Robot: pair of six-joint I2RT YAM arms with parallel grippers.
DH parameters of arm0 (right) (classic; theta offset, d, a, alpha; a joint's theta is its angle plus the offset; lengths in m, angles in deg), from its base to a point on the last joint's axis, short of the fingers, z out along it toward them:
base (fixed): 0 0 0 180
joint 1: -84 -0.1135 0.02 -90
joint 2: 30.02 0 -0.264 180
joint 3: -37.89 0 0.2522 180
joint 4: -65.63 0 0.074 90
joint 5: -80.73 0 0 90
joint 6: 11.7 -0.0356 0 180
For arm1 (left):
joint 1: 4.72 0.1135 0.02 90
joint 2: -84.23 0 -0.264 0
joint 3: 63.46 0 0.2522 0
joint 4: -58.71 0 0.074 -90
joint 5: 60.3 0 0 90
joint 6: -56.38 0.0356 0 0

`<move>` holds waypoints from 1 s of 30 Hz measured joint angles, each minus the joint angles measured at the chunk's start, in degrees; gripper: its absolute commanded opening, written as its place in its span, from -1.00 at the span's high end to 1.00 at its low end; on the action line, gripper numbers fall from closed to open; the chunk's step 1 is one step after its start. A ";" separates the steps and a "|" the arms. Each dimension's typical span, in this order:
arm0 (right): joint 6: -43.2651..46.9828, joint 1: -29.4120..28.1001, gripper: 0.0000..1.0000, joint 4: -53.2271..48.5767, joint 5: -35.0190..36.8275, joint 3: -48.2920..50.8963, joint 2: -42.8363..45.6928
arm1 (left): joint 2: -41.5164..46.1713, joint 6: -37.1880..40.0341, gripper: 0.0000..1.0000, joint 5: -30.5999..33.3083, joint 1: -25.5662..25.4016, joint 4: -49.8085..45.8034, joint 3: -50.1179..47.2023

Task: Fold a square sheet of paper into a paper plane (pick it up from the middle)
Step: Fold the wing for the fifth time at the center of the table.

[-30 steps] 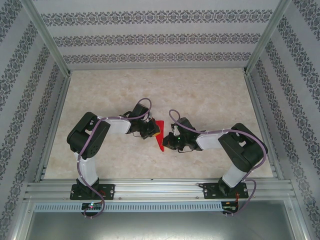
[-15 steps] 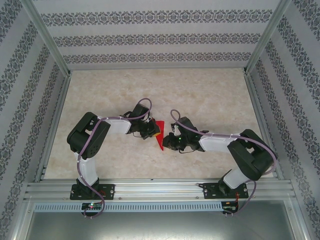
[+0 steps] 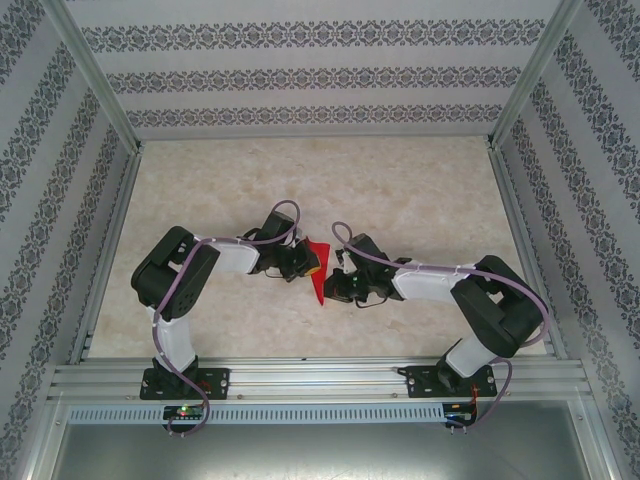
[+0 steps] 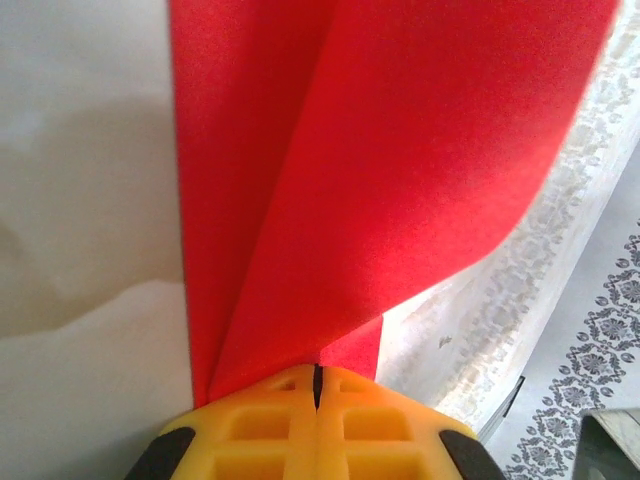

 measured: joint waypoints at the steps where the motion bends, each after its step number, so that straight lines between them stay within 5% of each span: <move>1: 0.72 -0.31 0.77 -0.90 0.20 -0.68 -0.02 | 0.13 -0.42 1.00 0.00 -0.02 0.20 -0.24; 30: -3.26 -1.38 0.56 2.84 2.43 -2.10 -4.76 | 1.01 -1.62 1.00 1.51 -0.74 -0.44 -0.61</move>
